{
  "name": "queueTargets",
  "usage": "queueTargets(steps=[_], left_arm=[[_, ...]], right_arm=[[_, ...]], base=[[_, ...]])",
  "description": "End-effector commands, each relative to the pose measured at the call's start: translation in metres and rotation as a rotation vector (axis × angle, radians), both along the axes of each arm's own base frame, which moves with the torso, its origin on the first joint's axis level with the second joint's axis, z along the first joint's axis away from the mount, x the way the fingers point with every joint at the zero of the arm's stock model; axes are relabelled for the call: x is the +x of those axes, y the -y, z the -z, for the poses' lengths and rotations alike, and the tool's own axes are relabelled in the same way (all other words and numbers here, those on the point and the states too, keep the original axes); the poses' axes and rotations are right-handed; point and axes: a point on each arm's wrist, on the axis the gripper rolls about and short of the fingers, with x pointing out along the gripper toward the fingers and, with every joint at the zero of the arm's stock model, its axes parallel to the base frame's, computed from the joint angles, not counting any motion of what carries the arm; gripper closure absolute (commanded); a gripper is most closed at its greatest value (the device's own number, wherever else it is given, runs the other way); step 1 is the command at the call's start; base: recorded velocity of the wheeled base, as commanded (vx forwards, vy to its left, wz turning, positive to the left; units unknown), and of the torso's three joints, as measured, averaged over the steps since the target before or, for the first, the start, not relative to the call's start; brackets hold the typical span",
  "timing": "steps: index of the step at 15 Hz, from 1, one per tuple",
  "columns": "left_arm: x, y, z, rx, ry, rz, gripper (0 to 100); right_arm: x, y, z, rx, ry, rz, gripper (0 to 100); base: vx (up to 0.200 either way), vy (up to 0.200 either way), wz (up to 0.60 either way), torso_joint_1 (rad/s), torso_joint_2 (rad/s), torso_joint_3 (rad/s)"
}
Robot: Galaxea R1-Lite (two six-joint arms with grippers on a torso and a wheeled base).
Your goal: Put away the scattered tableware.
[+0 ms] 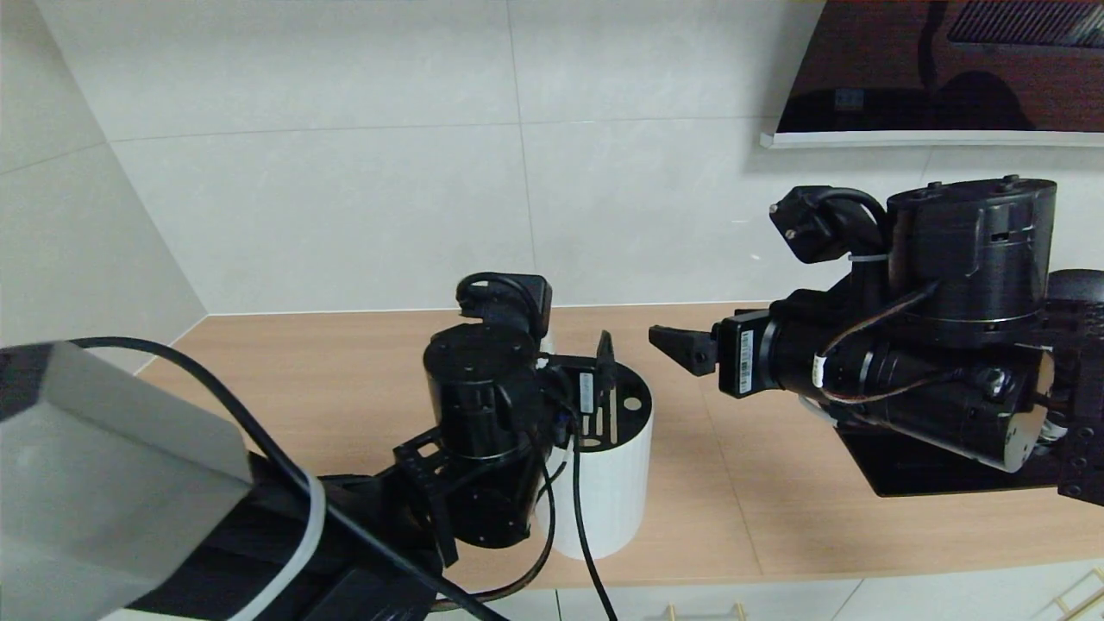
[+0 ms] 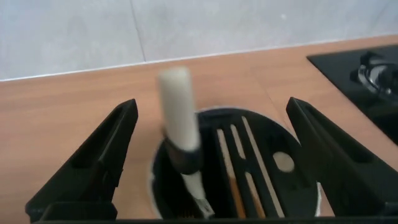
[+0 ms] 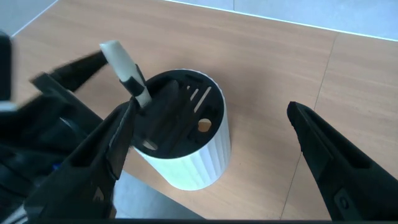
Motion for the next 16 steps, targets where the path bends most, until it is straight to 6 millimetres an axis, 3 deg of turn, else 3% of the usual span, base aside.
queueTargets(steps=[1, 2, 3, 4, 5, 6, 7, 9, 10, 11, 13, 16], left_arm=[[-0.010, -0.024, -0.037, -0.061, 0.062, -0.019, 0], [-0.025, -0.043, -0.066, -0.092, 0.101, 0.001, 0], [-0.034, -0.052, -0.079, -0.111, 0.120, 0.019, 0], [-0.050, -0.071, -0.098, -0.142, 0.157, 0.044, 0], [-0.056, -0.079, -0.105, -0.154, 0.173, 0.053, 0], [-0.073, -0.098, -0.114, -0.185, 0.209, 0.064, 0], [-0.075, -0.099, -0.115, -0.186, 0.210, 0.062, 0], [-0.116, -0.143, -0.118, -0.198, 0.248, 0.032, 0], [-0.125, -0.151, -0.119, -0.198, 0.256, 0.030, 0], [-0.150, -0.174, -0.120, -0.188, 0.265, 0.019, 0], [-0.172, -0.206, -0.119, -0.164, 0.265, -0.085, 0], [-0.207, -0.235, -0.116, -0.153, 0.284, -0.186, 0]], right_arm=[[0.007, 0.011, -0.005, 0.018, 0.009, 0.046, 0], [0.011, 0.024, -0.009, 0.060, 0.019, 0.095, 0], [0.012, 0.030, -0.011, 0.080, 0.028, 0.122, 0], [0.005, 0.041, -0.014, 0.096, 0.069, 0.182, 0], [0.000, 0.048, -0.017, 0.108, 0.098, 0.219, 0], [-0.019, 0.070, -0.027, 0.139, 0.172, 0.281, 0], [-0.021, 0.071, -0.027, 0.140, 0.175, 0.281, 0], [-0.072, 0.106, -0.026, 0.160, 0.231, 0.288, 0], [-0.081, 0.112, -0.027, 0.171, 0.244, 0.291, 0], [-0.102, 0.132, -0.027, 0.198, 0.288, 0.326, 0], [-0.129, 0.159, -0.017, 0.138, 0.335, 0.415, 0], [-0.166, 0.187, -0.005, 0.062, 0.424, 0.566, 0]], base=[[0.000, 0.000, 0.00, 0.000, 0.00, 0.000], [0.000, 0.000, 0.00, 0.000, 0.00, 0.000], [0.000, 0.000, 0.00, 0.000, 0.00, 0.000], [0.000, 0.000, 0.00, 0.000, 0.00, 0.000], [0.000, 0.000, 0.00, 0.000, 0.00, 0.000], [0.000, 0.000, 0.00, 0.000, 0.00, 0.000], [0.000, 0.000, 0.00, 0.000, 0.00, 0.000], [0.000, 0.000, 0.00, 0.000, 0.00, 0.000], [0.000, 0.000, 0.00, 0.000, 0.00, 0.000], [0.000, 0.000, 0.00, 0.000, 0.00, 0.000], [0.000, 0.000, 0.00, 0.000, 0.00, 0.000], [0.000, 0.000, 0.00, 0.000, 0.00, 0.000]])
